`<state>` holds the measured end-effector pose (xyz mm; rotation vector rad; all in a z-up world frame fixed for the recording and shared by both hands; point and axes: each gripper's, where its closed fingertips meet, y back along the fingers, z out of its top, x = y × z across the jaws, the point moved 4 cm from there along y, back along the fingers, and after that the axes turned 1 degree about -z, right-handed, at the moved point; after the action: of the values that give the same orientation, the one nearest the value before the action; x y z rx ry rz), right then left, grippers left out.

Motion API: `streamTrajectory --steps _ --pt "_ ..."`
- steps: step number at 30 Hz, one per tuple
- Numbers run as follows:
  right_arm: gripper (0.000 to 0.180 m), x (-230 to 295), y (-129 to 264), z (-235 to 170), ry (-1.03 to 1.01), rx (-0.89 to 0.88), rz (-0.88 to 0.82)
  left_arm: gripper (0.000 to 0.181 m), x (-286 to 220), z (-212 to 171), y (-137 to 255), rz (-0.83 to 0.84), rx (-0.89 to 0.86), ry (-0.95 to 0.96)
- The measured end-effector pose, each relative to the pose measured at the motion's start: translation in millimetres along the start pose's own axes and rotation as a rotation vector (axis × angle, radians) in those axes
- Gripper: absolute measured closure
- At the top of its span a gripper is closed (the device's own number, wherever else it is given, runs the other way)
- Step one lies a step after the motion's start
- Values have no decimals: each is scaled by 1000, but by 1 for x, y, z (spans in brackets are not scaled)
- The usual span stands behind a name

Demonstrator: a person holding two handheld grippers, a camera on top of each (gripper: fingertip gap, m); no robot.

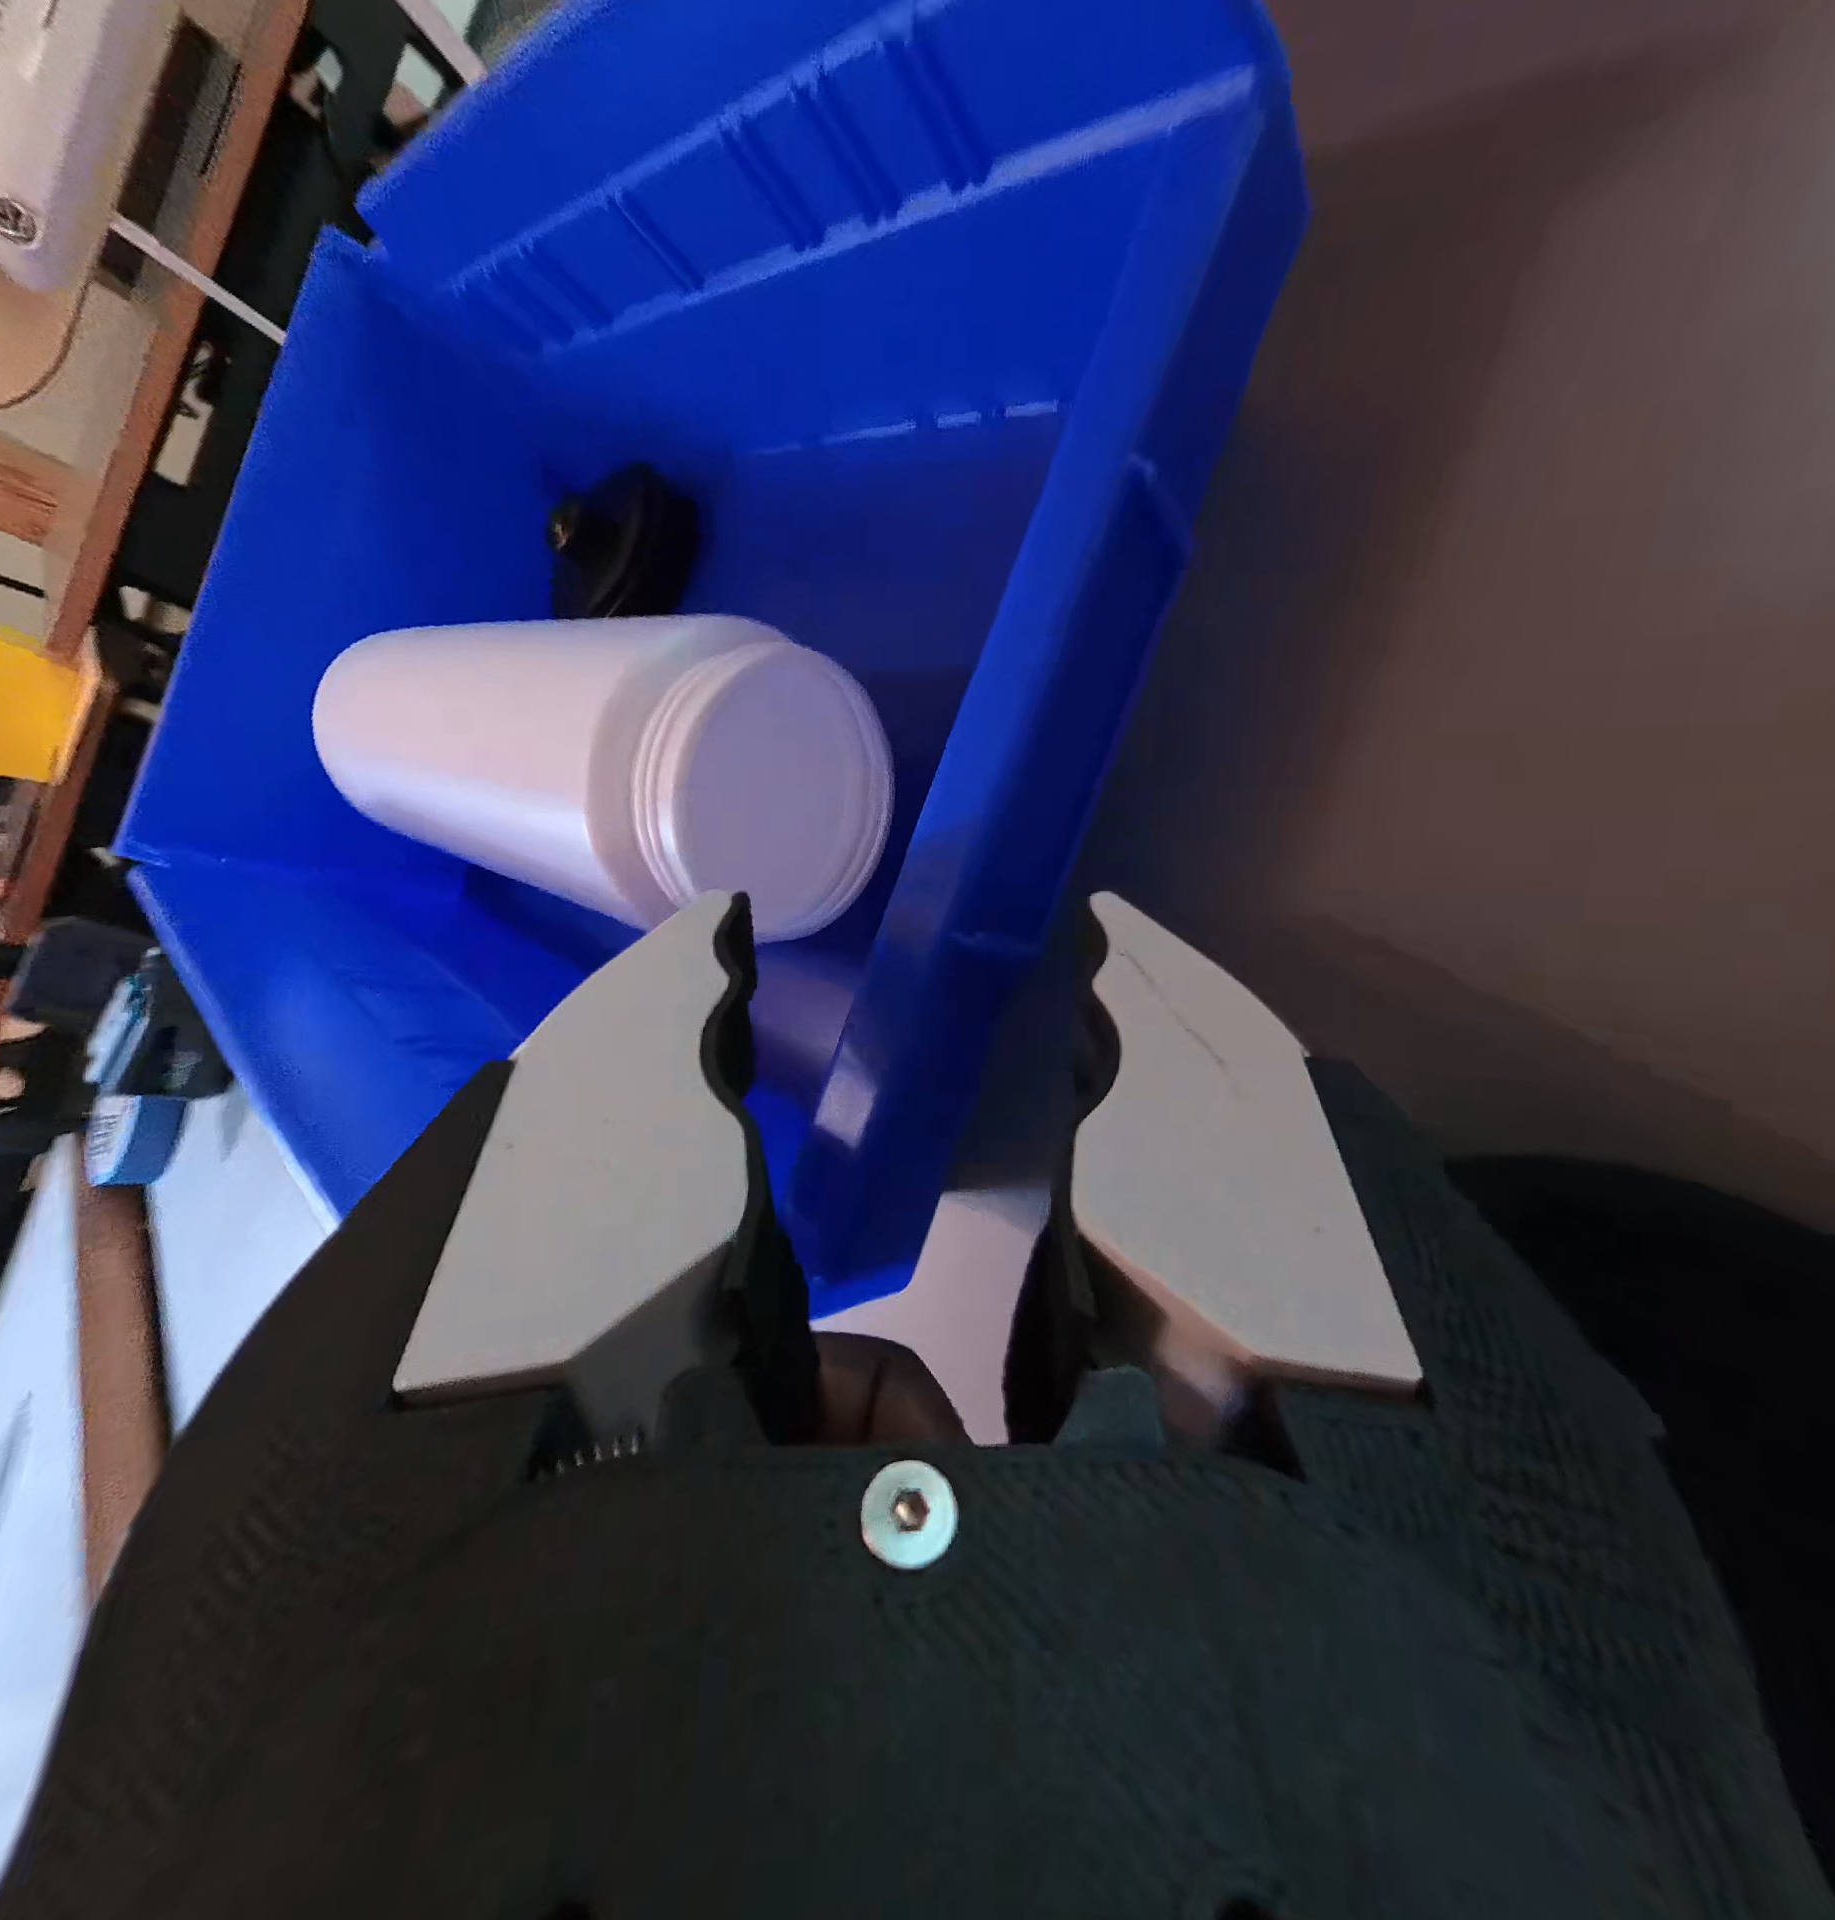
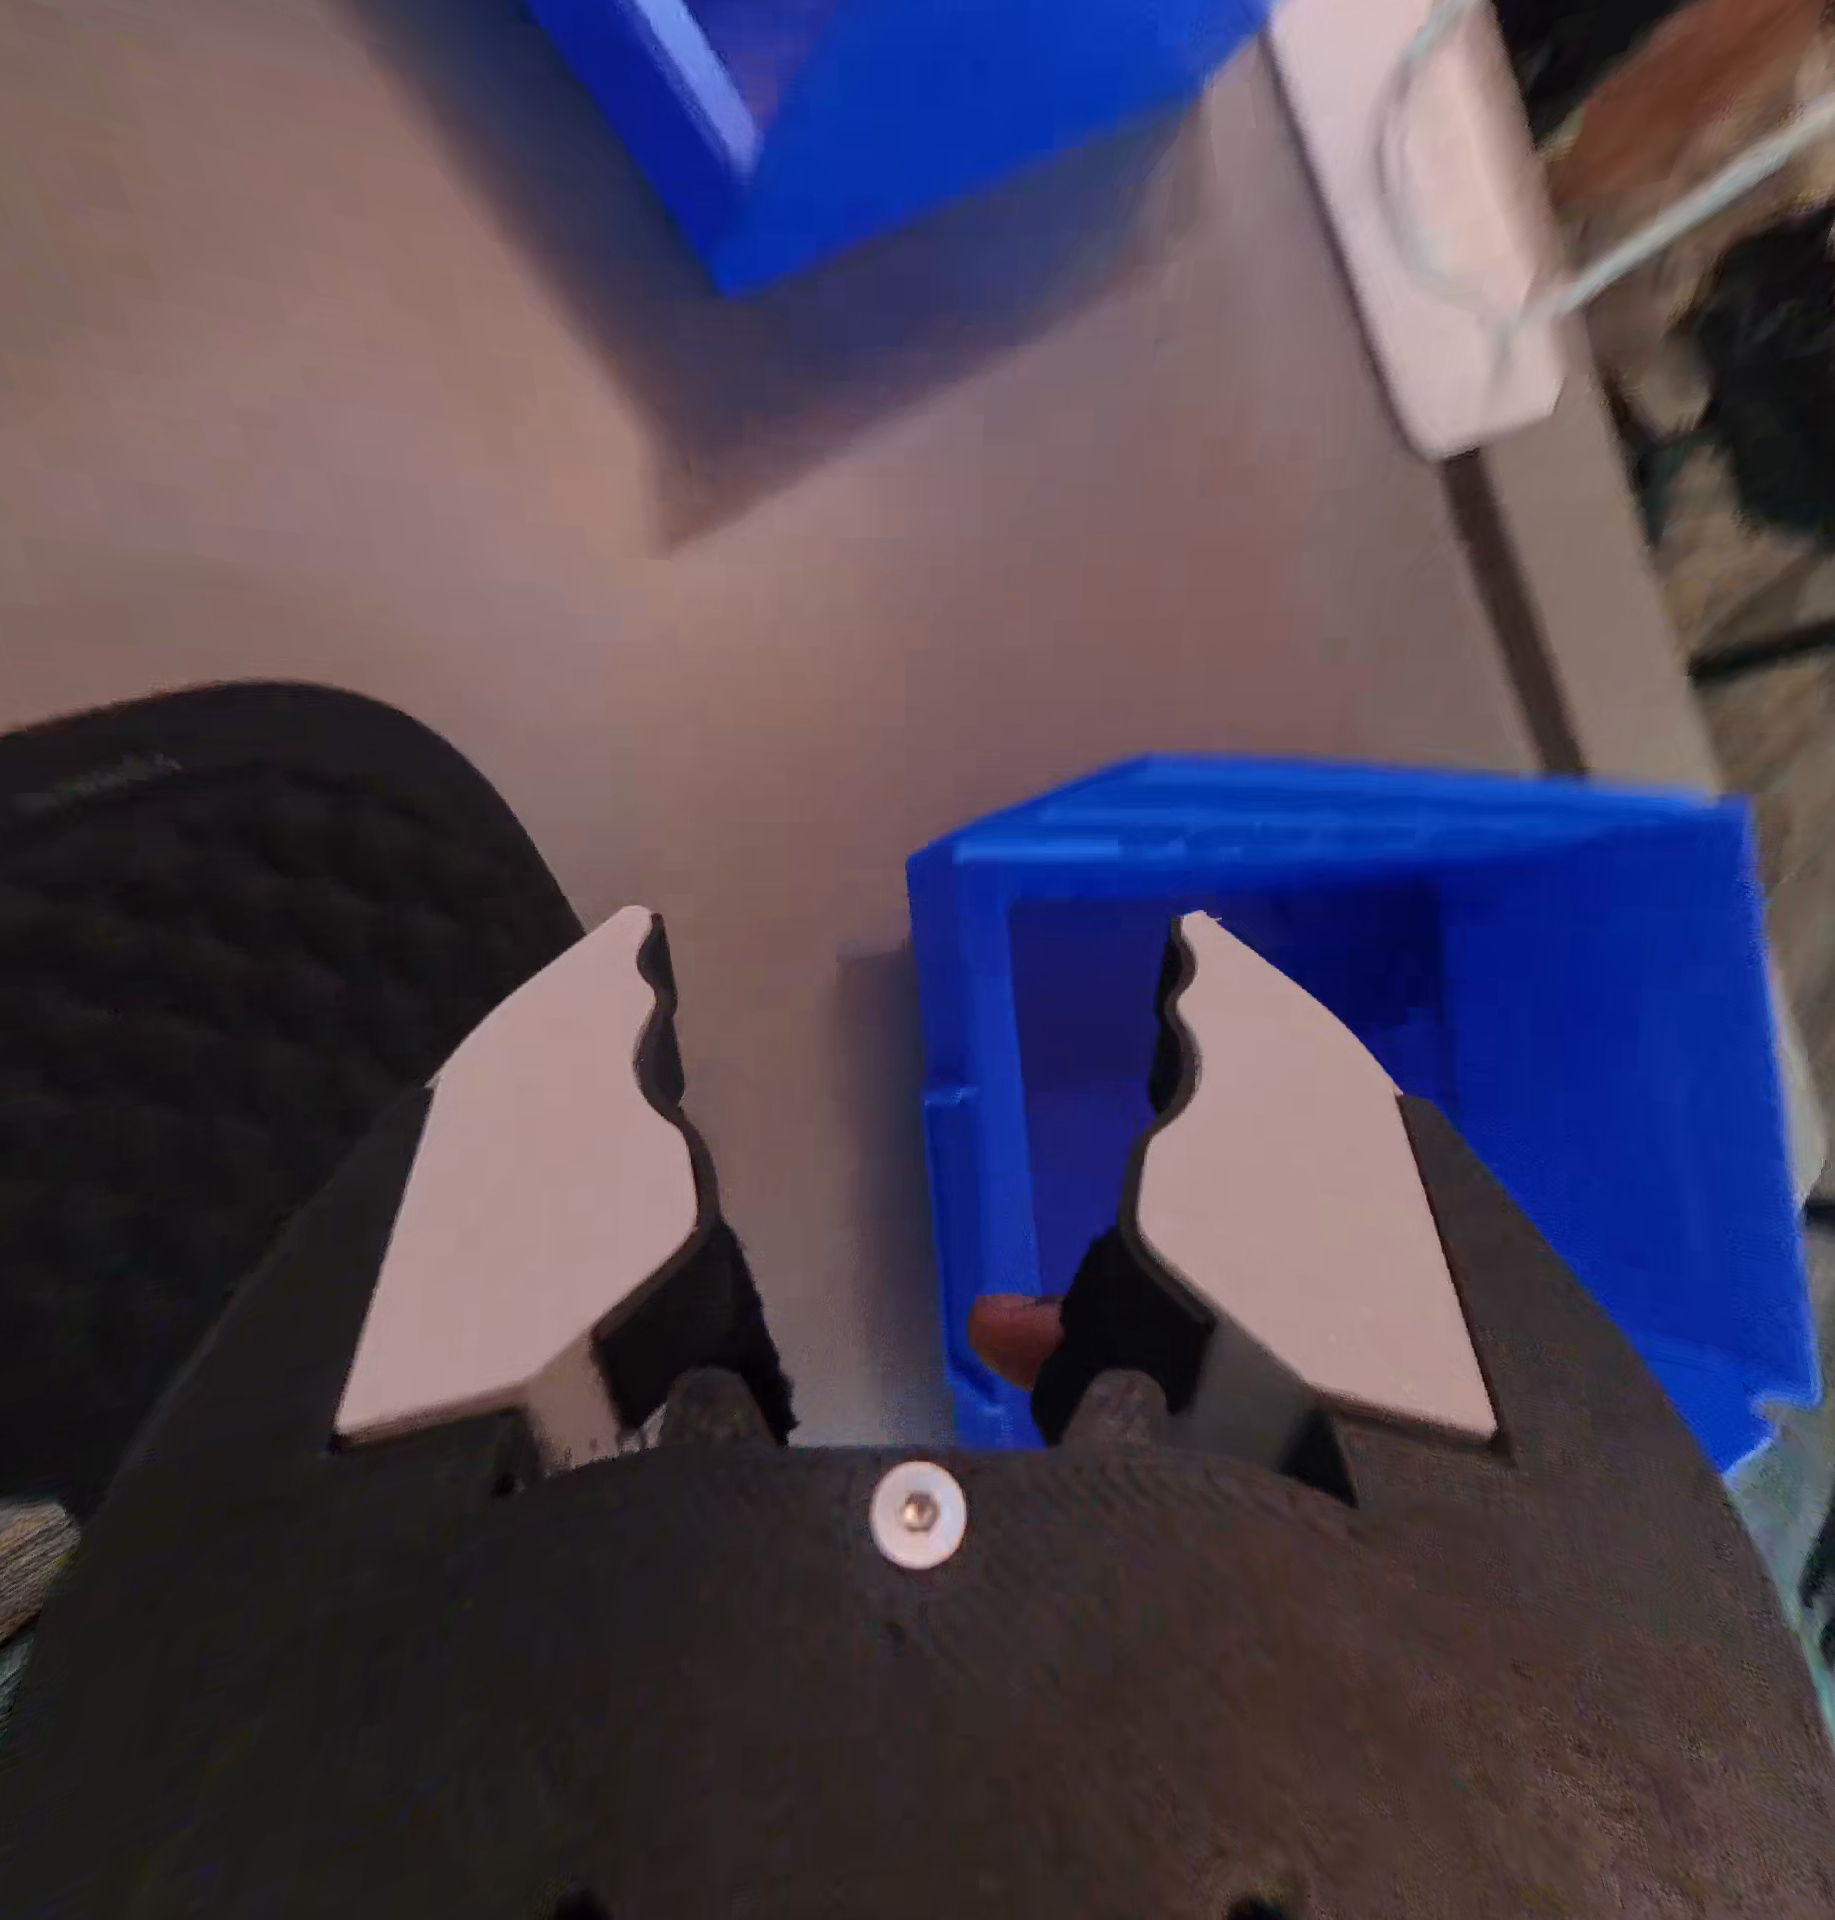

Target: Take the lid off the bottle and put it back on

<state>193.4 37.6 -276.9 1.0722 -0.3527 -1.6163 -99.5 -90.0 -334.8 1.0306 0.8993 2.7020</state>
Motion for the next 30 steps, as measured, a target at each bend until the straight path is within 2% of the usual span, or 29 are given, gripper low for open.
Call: streamTrajectory --steps 4,7,11,14,24,30 --pt "94 -7 -18 -35 -38 193 -31 142 -4 -9 -6 26 86 -105" --pt "110 -4 -33 -49 -32 279 -17 143 -5 -12 -8 45 100 -140" --pt "131 -15 -41 -77 -1 455 -92 142 -1 -18 -6 24 111 -108" --pt "148 -15 -43 -88 -20 463 -61 139 5 -28 -1 7 106 -65" --pt "147 -15 -30 -103 -75 492 14 135 41 -89 27 -50 193 37" --pt "146 -13 -18 -116 -109 543 66 133 64 -139 53 -45 214 15"
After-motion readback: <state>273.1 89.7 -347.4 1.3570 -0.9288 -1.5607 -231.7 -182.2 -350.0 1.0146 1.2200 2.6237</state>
